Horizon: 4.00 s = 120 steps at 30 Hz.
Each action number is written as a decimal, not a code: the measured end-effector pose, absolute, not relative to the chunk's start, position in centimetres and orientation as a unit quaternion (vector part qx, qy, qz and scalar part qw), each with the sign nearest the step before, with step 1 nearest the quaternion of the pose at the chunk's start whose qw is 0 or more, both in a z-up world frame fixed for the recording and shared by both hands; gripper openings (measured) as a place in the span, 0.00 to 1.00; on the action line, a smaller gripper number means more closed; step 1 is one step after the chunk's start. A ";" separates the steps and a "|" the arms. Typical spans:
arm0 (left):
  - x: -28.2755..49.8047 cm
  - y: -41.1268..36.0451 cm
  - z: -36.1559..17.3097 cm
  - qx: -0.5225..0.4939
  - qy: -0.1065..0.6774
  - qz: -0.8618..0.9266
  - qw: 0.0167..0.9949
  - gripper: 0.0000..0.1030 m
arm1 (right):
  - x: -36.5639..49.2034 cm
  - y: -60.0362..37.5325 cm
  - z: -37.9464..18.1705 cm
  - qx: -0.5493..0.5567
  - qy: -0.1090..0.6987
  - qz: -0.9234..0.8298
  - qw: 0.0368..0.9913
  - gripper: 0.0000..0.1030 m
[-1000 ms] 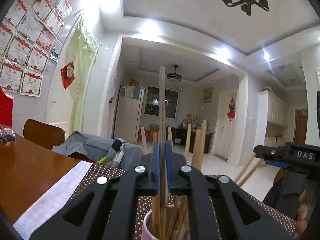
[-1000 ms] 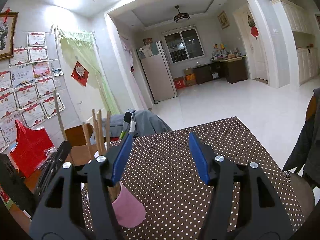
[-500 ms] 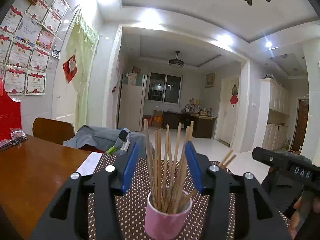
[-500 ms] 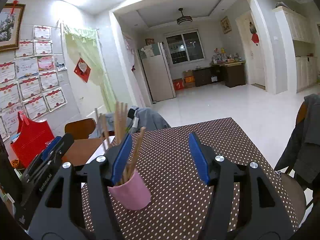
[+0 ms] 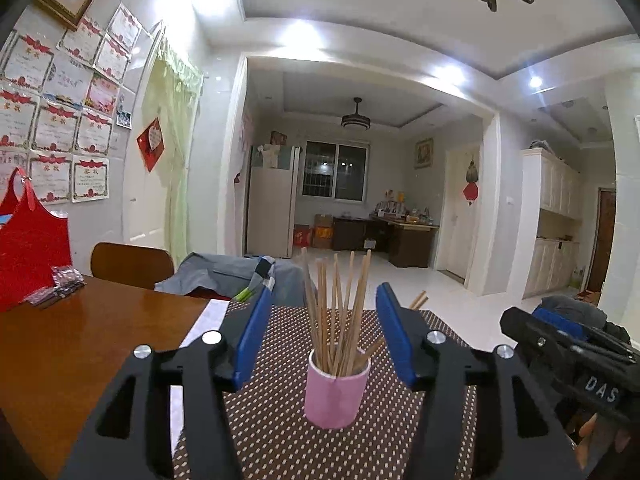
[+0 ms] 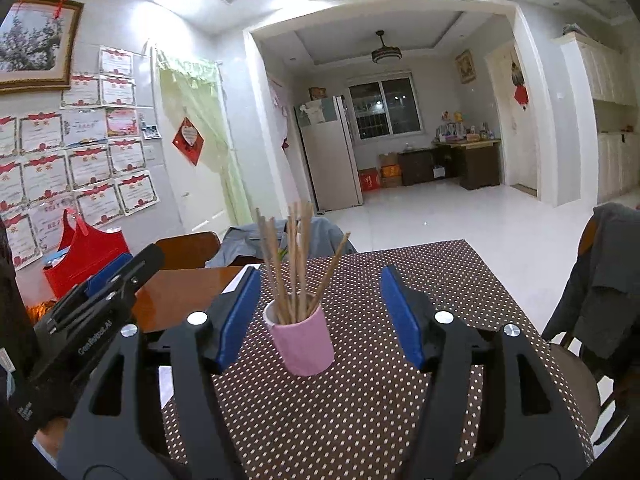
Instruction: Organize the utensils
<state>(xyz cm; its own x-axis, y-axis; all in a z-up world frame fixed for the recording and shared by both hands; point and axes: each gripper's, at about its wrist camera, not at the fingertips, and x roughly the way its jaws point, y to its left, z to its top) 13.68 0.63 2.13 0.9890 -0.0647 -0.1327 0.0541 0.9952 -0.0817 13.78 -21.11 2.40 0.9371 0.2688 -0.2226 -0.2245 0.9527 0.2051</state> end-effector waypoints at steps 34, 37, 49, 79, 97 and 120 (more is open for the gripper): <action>-0.5 0.0 3.9 0.005 0.023 0.004 1.000 0.70 | -0.4 -20.3 2.9 0.027 0.034 0.078 0.996 0.83; -0.8 0.1 3.8 0.008 0.016 0.006 1.000 0.72 | -0.5 -20.4 2.8 0.026 0.033 0.079 0.996 0.83; -1.0 -0.5 3.7 0.015 0.016 0.006 1.000 0.74 | -0.7 -20.4 2.4 0.023 0.033 0.083 0.996 0.84; -0.7 -0.6 3.5 0.016 0.023 0.006 1.000 0.74 | -0.3 -19.7 2.6 0.027 0.039 0.085 0.995 0.84; -0.6 -0.5 2.9 0.019 0.022 0.009 1.000 0.74 | -0.2 -19.4 2.6 0.031 0.041 0.088 0.995 0.85; -0.5 -0.6 2.6 0.017 0.022 0.009 1.000 0.74 | -0.2 -18.8 2.8 0.032 0.042 0.088 0.995 0.85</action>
<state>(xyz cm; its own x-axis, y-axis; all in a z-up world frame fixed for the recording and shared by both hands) -0.50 -0.63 2.61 0.9988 0.0188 -0.0445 -0.0172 0.9992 0.0348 -0.19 -18.84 2.84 0.9812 0.1769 -0.0778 -0.1716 0.9827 0.0700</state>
